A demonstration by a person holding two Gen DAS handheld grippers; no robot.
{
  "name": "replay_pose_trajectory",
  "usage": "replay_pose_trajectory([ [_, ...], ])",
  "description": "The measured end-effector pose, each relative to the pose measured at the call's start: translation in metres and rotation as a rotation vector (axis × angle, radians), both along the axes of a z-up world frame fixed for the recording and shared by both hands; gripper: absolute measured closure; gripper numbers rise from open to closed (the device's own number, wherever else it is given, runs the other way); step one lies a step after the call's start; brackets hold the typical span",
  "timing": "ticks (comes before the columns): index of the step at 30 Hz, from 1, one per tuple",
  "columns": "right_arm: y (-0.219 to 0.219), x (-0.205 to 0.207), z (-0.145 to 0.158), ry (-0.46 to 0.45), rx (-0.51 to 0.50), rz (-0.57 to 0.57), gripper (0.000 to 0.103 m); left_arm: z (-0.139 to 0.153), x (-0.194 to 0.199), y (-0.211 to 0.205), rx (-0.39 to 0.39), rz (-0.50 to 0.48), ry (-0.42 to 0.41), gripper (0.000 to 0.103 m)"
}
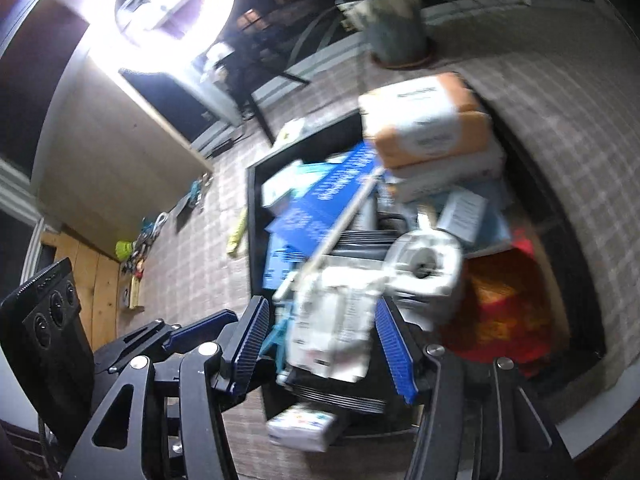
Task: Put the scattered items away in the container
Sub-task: 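Open the right tool to release the fitting into the tray, then move both tools back toward the items beside the cabinet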
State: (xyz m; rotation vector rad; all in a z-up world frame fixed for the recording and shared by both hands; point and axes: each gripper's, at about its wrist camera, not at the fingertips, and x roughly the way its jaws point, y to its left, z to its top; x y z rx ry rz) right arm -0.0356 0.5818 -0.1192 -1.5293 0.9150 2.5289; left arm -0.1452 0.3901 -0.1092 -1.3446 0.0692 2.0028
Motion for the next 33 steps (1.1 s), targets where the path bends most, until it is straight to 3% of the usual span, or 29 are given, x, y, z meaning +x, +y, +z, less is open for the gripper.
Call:
replay_pose_trajectory([
  [5, -0.045, -0.04, 0.008, 0.009, 0.023, 0.097, 0.051, 0.005, -0.021, -0.06, -0.022, 0.088, 0.015, 0.043],
  [17, -0.175, -0.141, 0.024, 0.037, 0.103, 0.326, 0.051, 0.008, -0.085, -0.248, -0.11, 0.377, 0.048, 0.04],
  [29, -0.307, -0.235, 0.022, 0.044, 0.199, 0.531, 0.048, -0.03, -0.135, -0.425, -0.282, 0.619, 0.06, 0.038],
  [33, -0.344, -0.256, 0.011, 0.037, 0.197, 0.585, 0.047, -0.051, -0.156, -0.485, -0.306, 0.675, 0.008, 0.034],
])
